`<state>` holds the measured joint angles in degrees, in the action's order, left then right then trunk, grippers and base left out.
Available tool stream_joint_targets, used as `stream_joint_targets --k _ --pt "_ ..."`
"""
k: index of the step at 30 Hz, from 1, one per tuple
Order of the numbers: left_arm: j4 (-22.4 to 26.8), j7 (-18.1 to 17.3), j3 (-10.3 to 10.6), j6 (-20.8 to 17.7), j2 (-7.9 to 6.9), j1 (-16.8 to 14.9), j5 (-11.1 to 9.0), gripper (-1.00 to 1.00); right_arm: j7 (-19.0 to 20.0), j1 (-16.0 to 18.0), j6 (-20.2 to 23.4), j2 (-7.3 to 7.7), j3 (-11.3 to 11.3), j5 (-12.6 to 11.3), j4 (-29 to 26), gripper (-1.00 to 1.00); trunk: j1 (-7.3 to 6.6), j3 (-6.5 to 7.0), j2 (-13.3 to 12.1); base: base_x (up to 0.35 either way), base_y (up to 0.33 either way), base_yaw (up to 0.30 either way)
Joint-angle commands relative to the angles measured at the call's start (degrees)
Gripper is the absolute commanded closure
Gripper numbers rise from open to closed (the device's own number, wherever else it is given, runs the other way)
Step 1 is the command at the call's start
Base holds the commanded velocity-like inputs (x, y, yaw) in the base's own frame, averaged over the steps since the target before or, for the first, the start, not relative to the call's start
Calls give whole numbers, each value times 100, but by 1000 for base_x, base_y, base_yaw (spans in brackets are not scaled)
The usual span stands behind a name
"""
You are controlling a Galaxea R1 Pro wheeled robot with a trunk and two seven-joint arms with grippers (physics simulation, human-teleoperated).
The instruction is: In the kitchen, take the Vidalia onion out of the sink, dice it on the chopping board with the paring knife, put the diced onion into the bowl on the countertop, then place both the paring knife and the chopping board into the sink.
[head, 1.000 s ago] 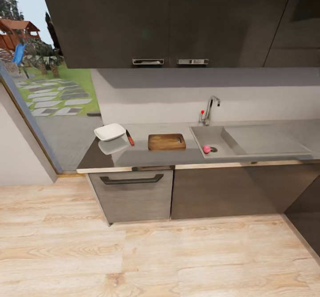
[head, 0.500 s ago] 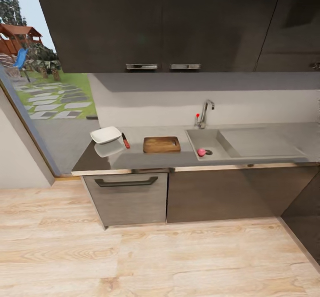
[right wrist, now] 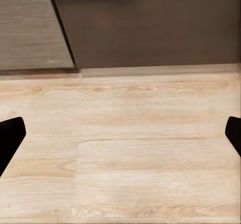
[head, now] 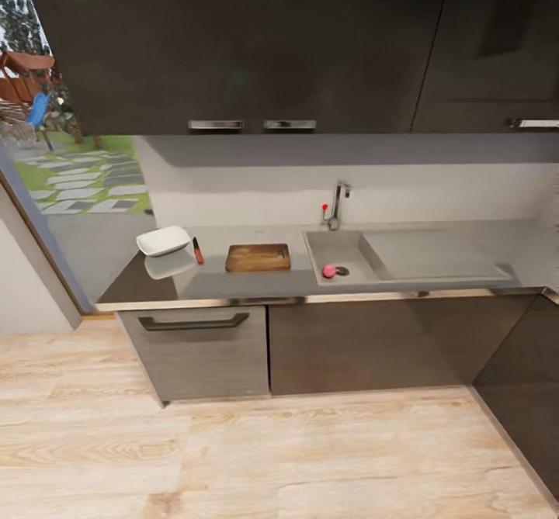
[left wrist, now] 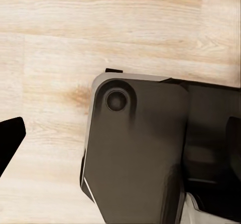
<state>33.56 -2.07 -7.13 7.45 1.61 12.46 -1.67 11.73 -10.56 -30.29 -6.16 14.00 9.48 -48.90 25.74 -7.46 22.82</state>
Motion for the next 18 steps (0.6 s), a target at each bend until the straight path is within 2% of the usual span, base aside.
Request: stream_joint_targets --k 1,18 --pt "10 -22 -26 2 6 2 -17 -100 40 2 -12 -8 32 37 -6 -100 4 0 10 0 -318 0" --pt "16 -22 -26 2 6 2 -17 -100 40 2 -10 -8 32 37 0 -100 4 154 10 0 -318 0"
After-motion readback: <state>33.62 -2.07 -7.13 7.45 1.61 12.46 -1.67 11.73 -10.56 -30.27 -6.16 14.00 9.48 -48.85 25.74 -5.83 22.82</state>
